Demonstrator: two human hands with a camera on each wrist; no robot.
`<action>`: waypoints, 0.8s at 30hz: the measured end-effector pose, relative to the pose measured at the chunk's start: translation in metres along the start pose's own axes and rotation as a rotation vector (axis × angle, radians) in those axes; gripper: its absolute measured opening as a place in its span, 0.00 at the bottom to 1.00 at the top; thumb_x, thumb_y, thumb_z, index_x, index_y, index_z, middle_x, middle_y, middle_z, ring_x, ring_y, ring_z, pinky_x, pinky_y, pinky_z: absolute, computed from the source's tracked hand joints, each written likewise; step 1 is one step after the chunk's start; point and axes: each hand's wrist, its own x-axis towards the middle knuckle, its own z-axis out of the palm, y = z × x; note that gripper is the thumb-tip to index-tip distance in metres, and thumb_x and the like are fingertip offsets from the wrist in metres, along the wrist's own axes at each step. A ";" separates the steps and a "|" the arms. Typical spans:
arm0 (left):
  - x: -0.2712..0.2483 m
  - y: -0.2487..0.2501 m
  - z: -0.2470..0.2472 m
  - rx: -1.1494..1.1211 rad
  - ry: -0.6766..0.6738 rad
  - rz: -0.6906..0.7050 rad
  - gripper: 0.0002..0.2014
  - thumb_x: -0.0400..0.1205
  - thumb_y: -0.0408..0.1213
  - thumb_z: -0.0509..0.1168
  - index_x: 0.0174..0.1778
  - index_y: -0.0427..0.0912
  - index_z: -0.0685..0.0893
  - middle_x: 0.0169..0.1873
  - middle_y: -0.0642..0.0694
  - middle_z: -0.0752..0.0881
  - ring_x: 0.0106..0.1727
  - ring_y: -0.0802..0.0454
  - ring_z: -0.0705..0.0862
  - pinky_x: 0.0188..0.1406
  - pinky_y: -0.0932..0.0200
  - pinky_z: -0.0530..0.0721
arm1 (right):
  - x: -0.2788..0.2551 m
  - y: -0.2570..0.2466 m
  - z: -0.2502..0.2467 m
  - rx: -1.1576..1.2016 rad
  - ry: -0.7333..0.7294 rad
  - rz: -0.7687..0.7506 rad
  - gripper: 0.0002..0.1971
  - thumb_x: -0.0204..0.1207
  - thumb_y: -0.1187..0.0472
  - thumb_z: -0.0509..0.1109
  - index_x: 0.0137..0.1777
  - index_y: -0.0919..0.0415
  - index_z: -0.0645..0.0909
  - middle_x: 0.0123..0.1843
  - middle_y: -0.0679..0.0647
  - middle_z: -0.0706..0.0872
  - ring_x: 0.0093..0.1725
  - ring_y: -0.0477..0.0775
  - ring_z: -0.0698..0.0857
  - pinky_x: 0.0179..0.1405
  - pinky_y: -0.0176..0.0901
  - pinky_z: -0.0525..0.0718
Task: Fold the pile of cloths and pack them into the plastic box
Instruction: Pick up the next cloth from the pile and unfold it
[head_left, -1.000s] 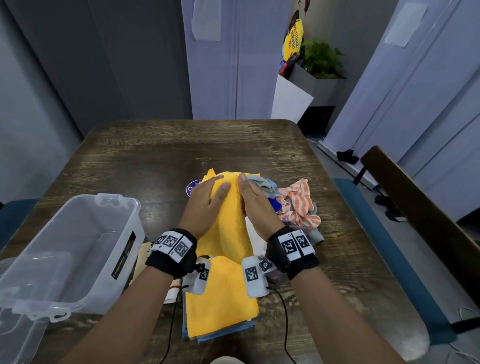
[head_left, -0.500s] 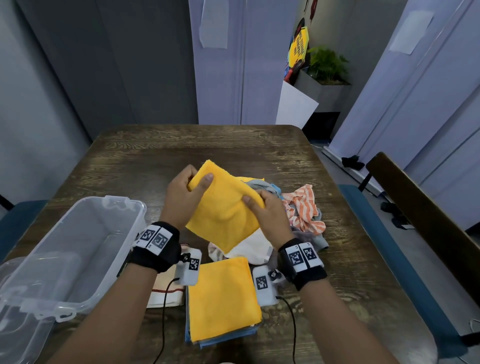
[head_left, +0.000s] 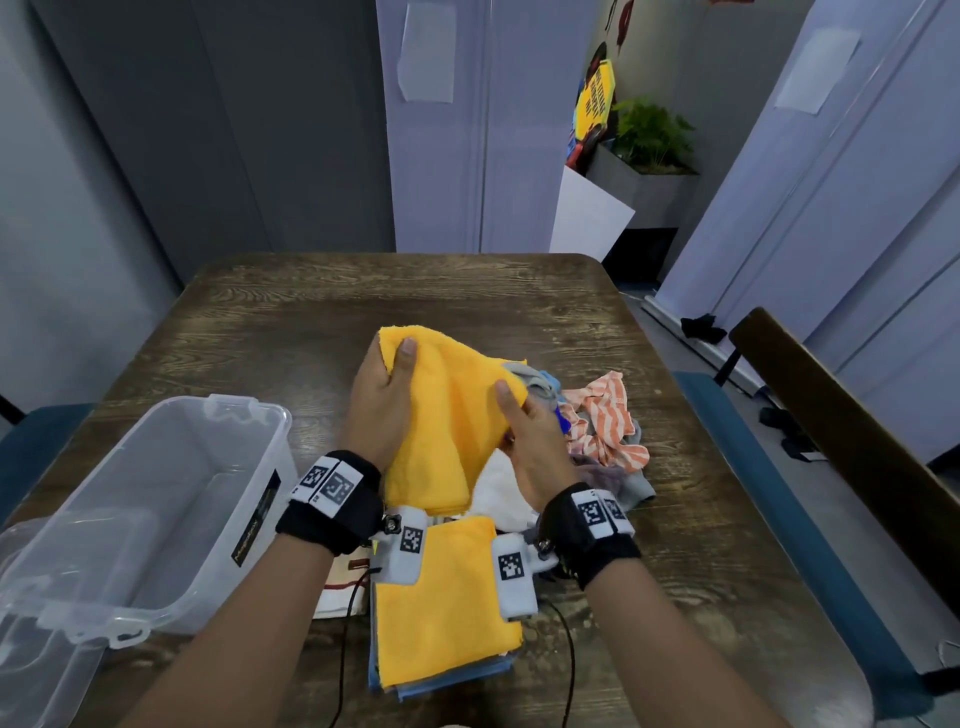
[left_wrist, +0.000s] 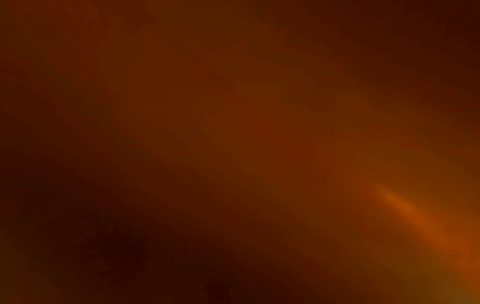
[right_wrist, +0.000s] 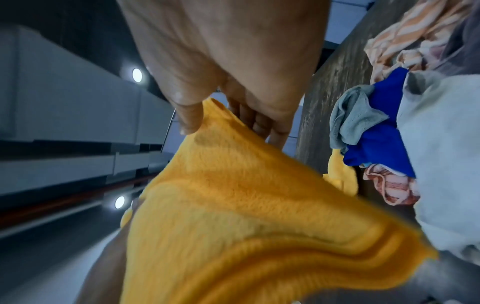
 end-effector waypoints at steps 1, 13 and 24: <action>0.000 -0.003 0.000 0.028 -0.002 0.000 0.12 0.90 0.55 0.54 0.50 0.55 0.79 0.44 0.55 0.85 0.42 0.71 0.82 0.45 0.64 0.78 | -0.001 0.007 0.002 -0.052 0.011 -0.003 0.43 0.71 0.32 0.76 0.65 0.74 0.77 0.63 0.78 0.81 0.57 0.77 0.83 0.63 0.77 0.80; -0.058 -0.078 0.008 0.427 0.003 -0.319 0.23 0.91 0.55 0.45 0.72 0.42 0.69 0.56 0.37 0.83 0.60 0.35 0.82 0.53 0.47 0.76 | -0.011 0.045 -0.018 -0.865 0.128 -0.170 0.19 0.91 0.45 0.50 0.72 0.56 0.71 0.39 0.56 0.81 0.39 0.57 0.82 0.32 0.48 0.73; -0.134 -0.160 0.017 0.610 -0.139 -0.670 0.26 0.92 0.52 0.43 0.82 0.41 0.61 0.63 0.29 0.81 0.62 0.31 0.82 0.58 0.41 0.80 | -0.038 0.137 -0.043 -1.110 -0.079 0.172 0.19 0.91 0.46 0.47 0.68 0.59 0.69 0.40 0.57 0.80 0.45 0.66 0.83 0.44 0.59 0.84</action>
